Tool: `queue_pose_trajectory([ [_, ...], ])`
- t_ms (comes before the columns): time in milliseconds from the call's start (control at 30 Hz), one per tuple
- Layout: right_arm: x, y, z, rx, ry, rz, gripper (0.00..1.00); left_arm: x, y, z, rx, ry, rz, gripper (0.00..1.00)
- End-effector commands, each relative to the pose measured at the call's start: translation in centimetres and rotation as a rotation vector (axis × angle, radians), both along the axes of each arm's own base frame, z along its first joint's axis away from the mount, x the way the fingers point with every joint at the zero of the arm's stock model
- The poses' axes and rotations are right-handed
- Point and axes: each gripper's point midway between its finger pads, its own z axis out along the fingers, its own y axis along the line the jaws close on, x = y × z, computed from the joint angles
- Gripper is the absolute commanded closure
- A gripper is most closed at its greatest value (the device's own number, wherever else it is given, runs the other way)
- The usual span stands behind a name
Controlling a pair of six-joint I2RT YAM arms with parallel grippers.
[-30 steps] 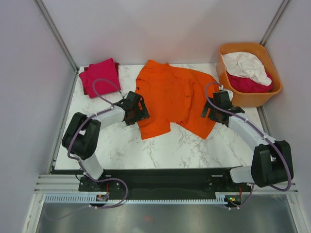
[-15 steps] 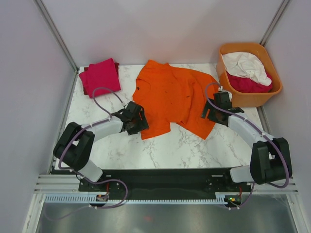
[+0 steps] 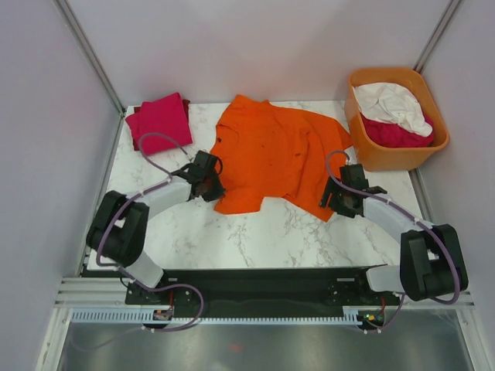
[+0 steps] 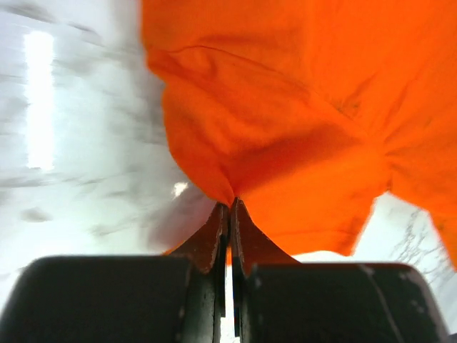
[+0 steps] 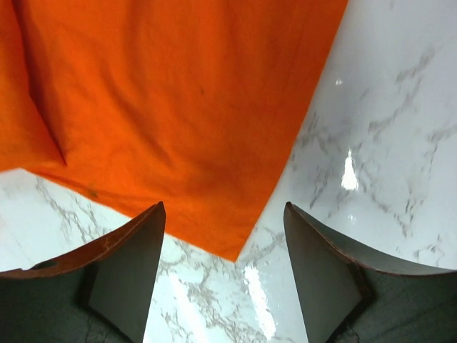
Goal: Fold and stack the t-shirts
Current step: Flatten the tshirt out
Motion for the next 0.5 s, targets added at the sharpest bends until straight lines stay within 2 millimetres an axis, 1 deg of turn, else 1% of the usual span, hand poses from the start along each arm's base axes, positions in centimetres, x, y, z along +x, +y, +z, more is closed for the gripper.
queue_pose_trajectory([
  [0,-1.7,1.0,0.1,0.081,-0.003,0.005,0.26,1.1,5.3,3.9,-0.014,-0.097,0.109,0.98],
  [33,-2.1,1.0,0.1,0.080,-0.001,0.004,0.27,1.1,6.2,5.1,-0.002,-0.129,0.119,0.98],
  [67,-2.4,0.9,0.0,0.076,0.004,0.002,0.28,1.1,6.7,5.6,0.018,-0.143,0.120,0.98],
  [100,-2.7,0.8,-0.3,0.073,0.013,0.000,0.29,0.9,6.8,5.8,0.023,-0.149,0.107,0.98],
  [167,-2.4,0.9,-0.5,0.078,0.013,-0.003,0.32,0.5,6.3,5.7,-0.002,-0.132,0.094,0.98],
  [200,-2.2,1.2,-0.5,0.092,0.017,0.005,0.33,0.2,6.2,5.2,-0.007,-0.115,0.095,0.98],
  [267,-2.4,1.7,-1.1,0.112,0.048,0.017,0.39,-0.1,6.0,4.3,-0.012,-0.084,0.095,0.98],
  [333,-2.7,2.3,-1.3,0.131,0.059,0.034,0.45,-0.2,5.7,4.0,-0.020,-0.073,0.091,0.98],
  [367,-2.9,2.4,-1.3,0.131,0.060,0.037,0.45,-0.3,5.7,3.9,-0.020,-0.069,0.092,0.98],
  [400,-3.5,2.3,-1.7,0.128,0.074,0.039,0.45,-0.4,5.9,4.0,-0.017,-0.074,0.101,0.98],
  [467,-4.0,2.4,-1.4,0.127,0.075,0.045,0.46,-0.3,6.2,4.2,-0.009,-0.087,0.115,0.98],
])
